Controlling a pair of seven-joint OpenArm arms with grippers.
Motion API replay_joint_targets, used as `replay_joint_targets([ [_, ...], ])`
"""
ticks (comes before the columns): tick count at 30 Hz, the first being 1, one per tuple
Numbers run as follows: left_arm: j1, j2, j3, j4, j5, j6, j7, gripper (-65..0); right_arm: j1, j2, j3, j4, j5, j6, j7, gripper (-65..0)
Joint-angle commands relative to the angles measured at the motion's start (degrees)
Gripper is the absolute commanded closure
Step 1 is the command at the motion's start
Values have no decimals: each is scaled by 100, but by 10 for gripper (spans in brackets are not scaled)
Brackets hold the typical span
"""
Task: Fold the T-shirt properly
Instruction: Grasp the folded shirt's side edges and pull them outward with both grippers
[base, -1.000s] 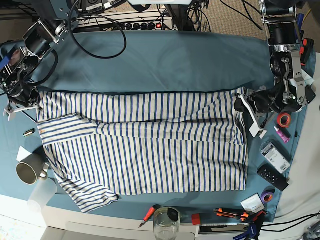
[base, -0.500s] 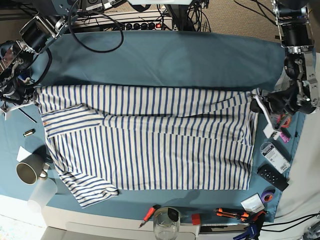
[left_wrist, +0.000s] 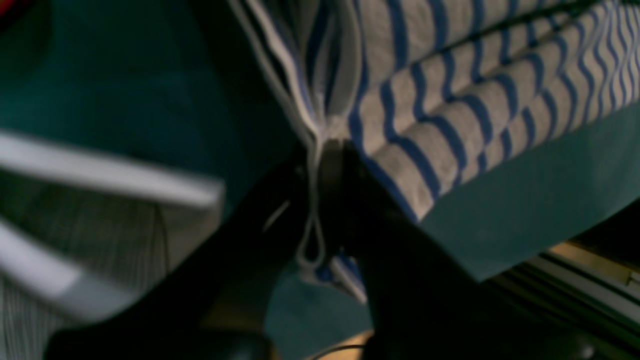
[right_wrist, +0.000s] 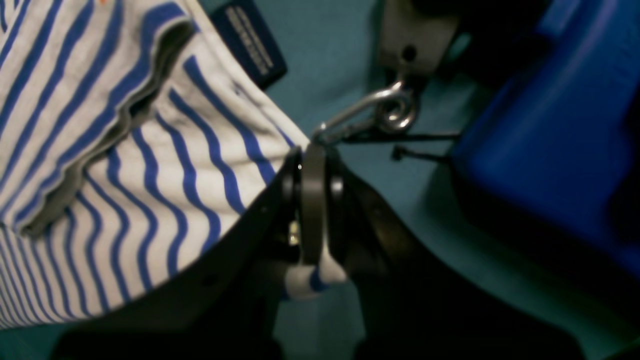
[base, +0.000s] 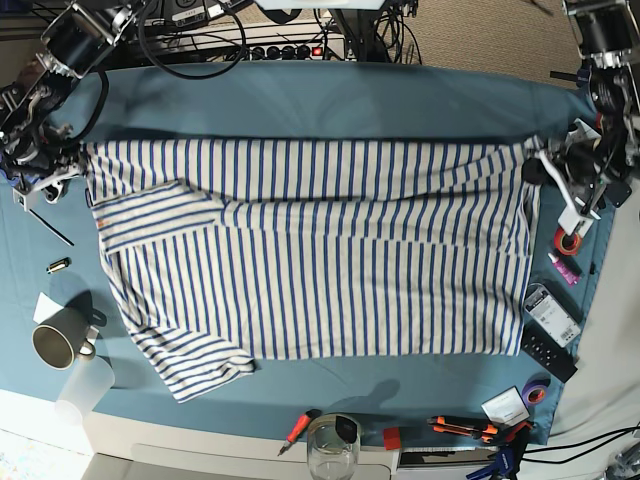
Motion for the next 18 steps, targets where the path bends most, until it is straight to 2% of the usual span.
replay_joint_targets([
  [1, 37, -131, -131, 229, -20, -7, -9, 0, -33, 149, 26, 229, -63, 9, 25, 0],
  [10, 896, -129, -632, 870, -138, -13, -50, 0, -997, 149, 26, 1080, -59, 63, 25, 0],
  [18, 1290, -120, -629, 876, -358, -26, 59, 0, -1226, 146, 26, 1102, -39, 63, 25, 0],
])
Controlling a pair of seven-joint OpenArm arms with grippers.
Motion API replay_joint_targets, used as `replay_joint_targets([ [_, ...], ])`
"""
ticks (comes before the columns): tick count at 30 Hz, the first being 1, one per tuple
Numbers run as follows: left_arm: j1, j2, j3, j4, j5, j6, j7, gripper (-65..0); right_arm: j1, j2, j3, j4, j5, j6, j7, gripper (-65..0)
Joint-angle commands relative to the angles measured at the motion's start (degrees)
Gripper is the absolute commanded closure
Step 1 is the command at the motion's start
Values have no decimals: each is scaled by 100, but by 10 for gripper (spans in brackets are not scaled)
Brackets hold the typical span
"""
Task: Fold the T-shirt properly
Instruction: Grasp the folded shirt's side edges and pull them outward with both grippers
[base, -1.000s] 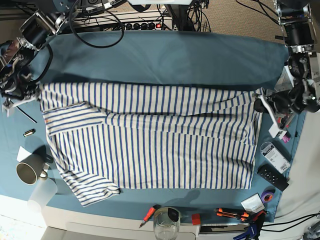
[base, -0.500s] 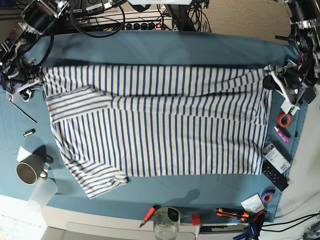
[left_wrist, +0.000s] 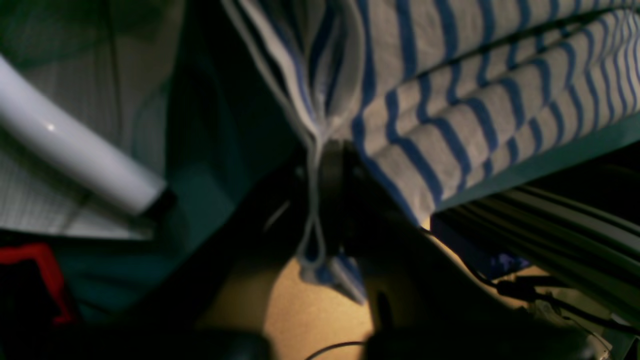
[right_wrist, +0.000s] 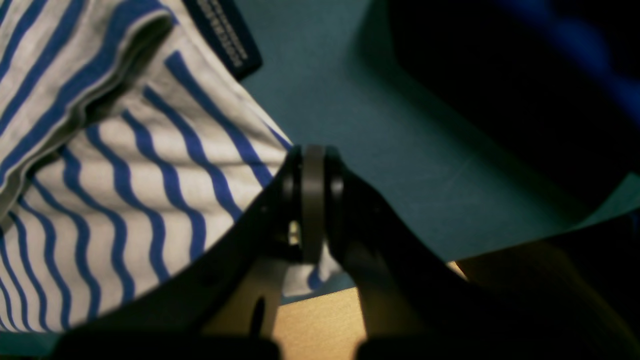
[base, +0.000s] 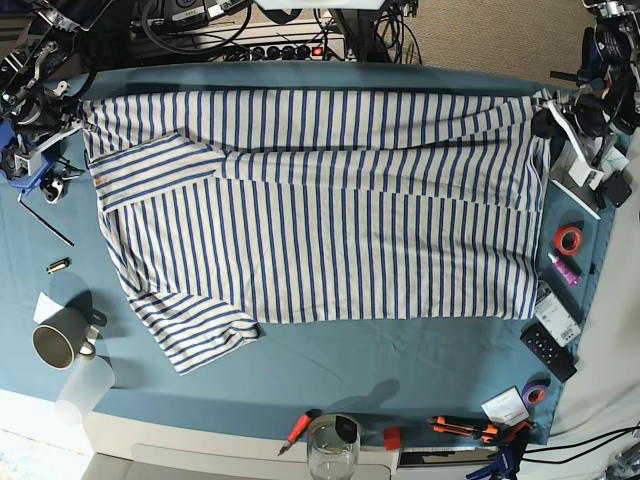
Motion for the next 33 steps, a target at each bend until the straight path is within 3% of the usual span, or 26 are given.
replay_joint_targets([
  [1, -22, -120, -59, 94, -39, -22, -7, 0, 24, 166, 44, 111, -76, -22, 55, 0],
  [5, -24, -125, -59, 94, -42, -24, -81, 0, 20, 164, 44, 111, -98, -17, 55, 0],
  [10, -26, -129, -59, 94, -144, -20, -120, -179, 22, 164, 44, 111, -96, -20, 133, 0],
  [20, -22, -127, -61, 94, -337, -22, -114, -186, 20, 164, 44, 111, -92, 116, 101, 0],
  [24, -22, -129, -61, 129, -337, -24, -114, -191, 20, 166, 44, 111, -76, 133, 55, -73],
  [30, -20, -129, -61, 450, -332, -33, -114, -235, 20, 166, 44, 111, -74, 133, 55, -74],
  [33, -20, -131, -61, 708, -334, -330, -114, -234, 20, 166, 44, 111, -74, 133, 55, -83],
])
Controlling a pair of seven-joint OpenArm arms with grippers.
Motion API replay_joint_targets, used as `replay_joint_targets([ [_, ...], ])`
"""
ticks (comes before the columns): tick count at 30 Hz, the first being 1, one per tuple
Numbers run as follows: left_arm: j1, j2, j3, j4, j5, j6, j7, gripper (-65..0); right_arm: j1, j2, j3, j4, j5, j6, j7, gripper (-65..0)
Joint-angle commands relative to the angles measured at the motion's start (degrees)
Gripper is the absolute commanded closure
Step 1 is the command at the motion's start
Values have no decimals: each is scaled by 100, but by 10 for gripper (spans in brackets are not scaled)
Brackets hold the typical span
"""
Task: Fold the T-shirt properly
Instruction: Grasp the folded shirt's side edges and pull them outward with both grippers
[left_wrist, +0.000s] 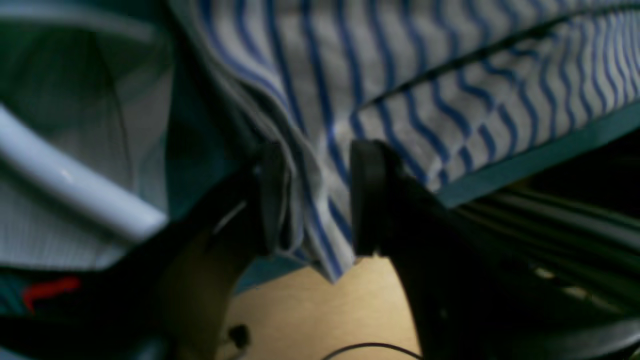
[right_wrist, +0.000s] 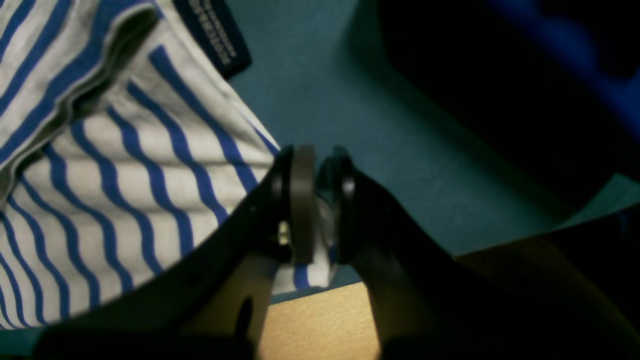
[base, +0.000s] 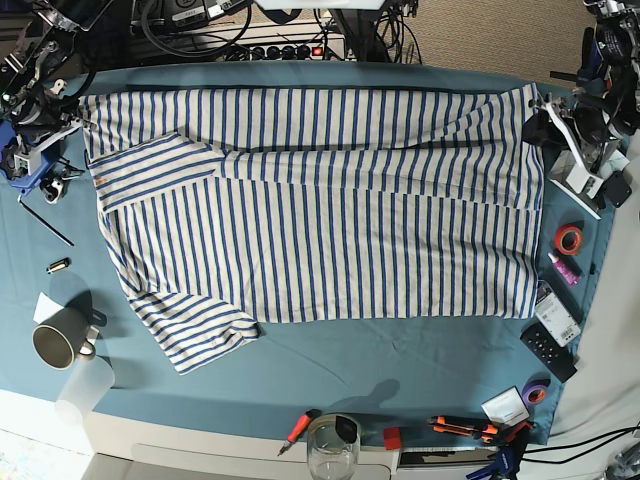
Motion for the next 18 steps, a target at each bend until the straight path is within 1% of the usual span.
replay_joint_targets([
  [1, -17, -120, -59, 197, -103, -24, -48, -235, 20, 162, 44, 111, 13, 17, 36, -84],
  [6, -17, -120, -59, 748, -103, -20, -81, -234, 39, 175, 48, 142, 380, 7, 36, -84],
  [10, -20, -120, -59, 1126, -59, -20, -417, -234, 90, 175, 50, 463, 592, 9, 36, -84],
  [13, -22, -118, -59, 1290, 192, -17, -905, -234, 101, 175, 50, 883, 595, 11, 101, -84],
  [15, -39, -116, -57, 1290, 350, -13, -1364, -234, 101, 173, 50, 1119, 595, 9, 337, -84],
  [18, -140, -111, -52, 1287, 623, 9, -1825, -234, 173, 166, 48, 1270, 616, 7, 717, -84],
])
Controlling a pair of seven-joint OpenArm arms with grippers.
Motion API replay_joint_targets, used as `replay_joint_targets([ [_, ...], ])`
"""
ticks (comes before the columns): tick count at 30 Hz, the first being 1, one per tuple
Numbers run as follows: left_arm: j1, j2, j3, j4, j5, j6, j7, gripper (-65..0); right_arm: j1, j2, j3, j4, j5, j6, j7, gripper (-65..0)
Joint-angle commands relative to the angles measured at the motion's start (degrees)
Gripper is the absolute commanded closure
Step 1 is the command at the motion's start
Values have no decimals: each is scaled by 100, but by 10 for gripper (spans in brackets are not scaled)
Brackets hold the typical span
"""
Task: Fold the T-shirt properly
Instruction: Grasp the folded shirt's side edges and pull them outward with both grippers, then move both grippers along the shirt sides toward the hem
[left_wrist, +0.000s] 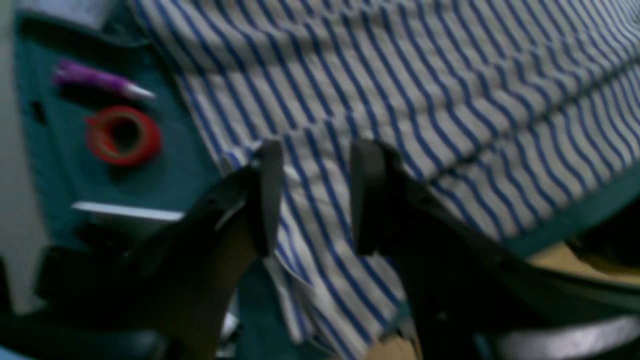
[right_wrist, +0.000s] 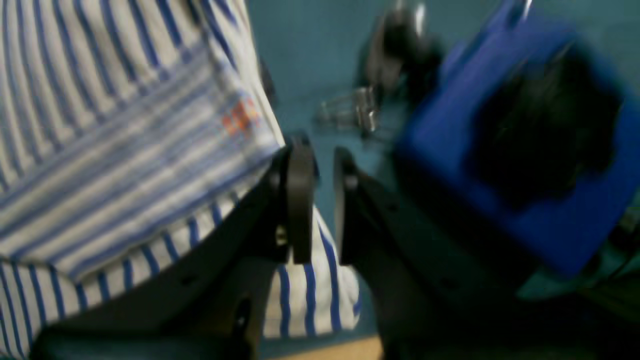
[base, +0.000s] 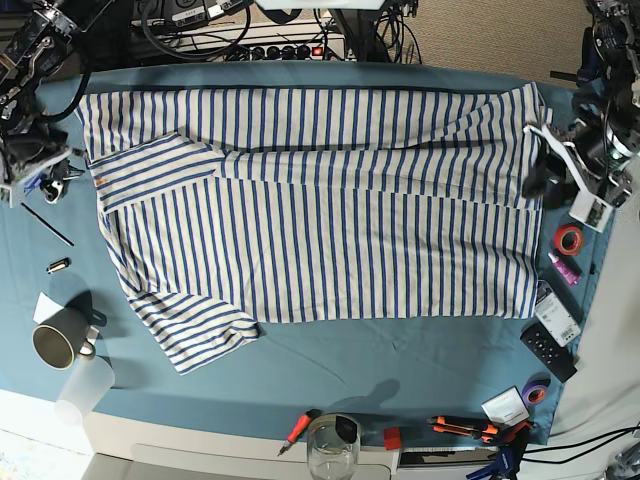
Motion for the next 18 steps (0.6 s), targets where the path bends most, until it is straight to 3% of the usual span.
replay_joint_targets([
  [1, -96, -103, -37, 74, -22, 0, -293, -234, 136, 109, 42, 74, 33, 9, 170, -84],
  [5, -323, 76, -31, 74, 380, 133, -1008, -232, 540, 83, 13, 63, 28, 20, 260, -84],
  [10, -748, 256, 522, -308, 1357, 901, -1325, -232, 1001, 83, -302, -286, -68, 22, 380, -84],
  [18, -2035, 256, 2092, -1683, 2935, 973, -1460, -264, 1867, 85, -1165, -1521, -525, 22, 426, -84],
])
